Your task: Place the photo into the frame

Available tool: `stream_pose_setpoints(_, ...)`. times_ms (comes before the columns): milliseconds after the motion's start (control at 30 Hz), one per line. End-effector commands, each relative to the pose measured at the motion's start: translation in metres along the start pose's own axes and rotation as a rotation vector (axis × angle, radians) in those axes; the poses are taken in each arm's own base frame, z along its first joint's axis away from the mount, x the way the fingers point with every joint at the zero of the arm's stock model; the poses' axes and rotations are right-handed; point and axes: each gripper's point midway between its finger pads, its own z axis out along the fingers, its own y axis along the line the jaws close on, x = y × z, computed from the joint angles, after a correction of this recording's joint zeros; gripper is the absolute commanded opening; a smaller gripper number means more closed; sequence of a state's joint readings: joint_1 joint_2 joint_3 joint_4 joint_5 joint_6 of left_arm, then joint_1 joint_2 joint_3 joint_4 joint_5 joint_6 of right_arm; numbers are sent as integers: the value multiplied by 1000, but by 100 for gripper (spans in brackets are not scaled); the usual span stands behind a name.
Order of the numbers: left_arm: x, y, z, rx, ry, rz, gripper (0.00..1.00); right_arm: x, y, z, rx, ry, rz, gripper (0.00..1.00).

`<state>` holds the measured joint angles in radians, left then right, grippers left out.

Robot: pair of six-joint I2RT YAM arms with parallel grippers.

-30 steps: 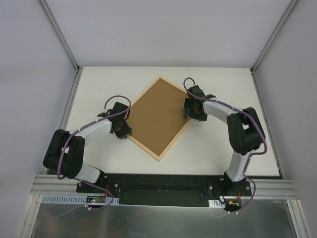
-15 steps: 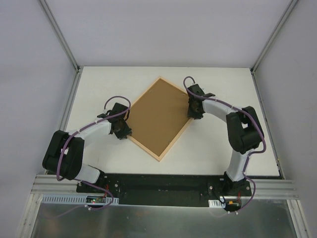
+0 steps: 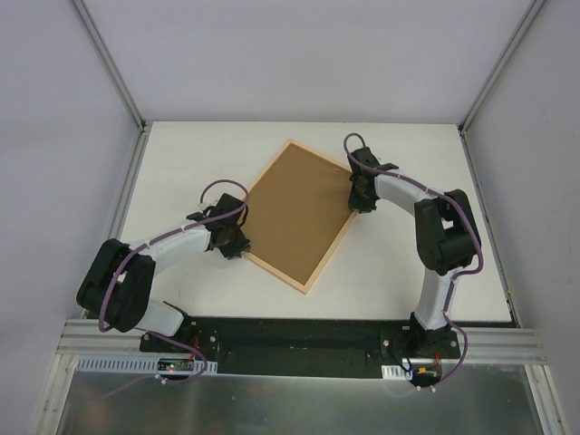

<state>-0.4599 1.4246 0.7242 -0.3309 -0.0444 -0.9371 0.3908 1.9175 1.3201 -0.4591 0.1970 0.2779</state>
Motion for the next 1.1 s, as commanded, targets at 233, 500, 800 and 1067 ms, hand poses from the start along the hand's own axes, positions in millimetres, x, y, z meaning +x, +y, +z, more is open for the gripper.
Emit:
stream_pose_setpoints(233,69,-7,-2,-1,152,91,0,-26,-20,4,53,-21,8,32)
stream_pose_setpoints(500,68,-13,-6,17,139,78,0,-27,-21,-9,26,-33,-45,41)
stream_pose_setpoints(800,68,-13,-6,19,142,84,0,-25,-22,3,38,10,-72,45)
stream_pose_setpoints(1067,68,-14,-5,18,142,88,0,-17,-25,8,47,39,-95,38)
